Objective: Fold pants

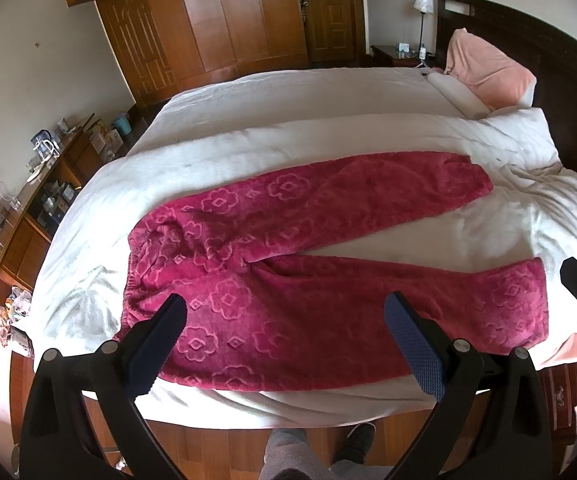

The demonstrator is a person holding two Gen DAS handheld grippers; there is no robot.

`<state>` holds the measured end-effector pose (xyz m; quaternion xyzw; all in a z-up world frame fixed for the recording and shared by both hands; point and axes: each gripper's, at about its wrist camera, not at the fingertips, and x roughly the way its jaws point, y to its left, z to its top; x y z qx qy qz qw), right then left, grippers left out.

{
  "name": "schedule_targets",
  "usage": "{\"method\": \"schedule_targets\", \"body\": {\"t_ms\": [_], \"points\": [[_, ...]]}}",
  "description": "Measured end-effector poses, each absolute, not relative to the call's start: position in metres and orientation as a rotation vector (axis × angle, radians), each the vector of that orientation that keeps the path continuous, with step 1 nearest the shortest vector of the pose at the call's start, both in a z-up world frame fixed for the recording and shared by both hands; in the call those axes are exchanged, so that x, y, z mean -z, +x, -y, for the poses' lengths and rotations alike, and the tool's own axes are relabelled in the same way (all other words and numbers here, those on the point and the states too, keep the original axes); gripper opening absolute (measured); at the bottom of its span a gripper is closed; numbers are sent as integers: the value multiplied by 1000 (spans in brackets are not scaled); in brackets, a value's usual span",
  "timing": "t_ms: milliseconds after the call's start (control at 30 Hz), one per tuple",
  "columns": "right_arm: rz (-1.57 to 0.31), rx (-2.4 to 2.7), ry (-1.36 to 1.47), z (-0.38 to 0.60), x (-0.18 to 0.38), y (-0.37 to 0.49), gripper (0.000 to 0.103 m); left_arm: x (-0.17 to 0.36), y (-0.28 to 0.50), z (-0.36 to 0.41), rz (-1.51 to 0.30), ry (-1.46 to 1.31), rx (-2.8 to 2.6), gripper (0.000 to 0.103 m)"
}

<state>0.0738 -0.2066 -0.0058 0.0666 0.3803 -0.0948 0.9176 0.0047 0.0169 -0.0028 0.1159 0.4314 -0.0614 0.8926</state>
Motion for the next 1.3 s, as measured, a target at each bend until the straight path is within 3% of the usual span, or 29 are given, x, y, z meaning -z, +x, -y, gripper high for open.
{"method": "schedule_targets", "body": {"t_ms": [1300], "points": [[-885,143,181,185,30,139,100,21,62,-39,-949,240,149,98]]}}
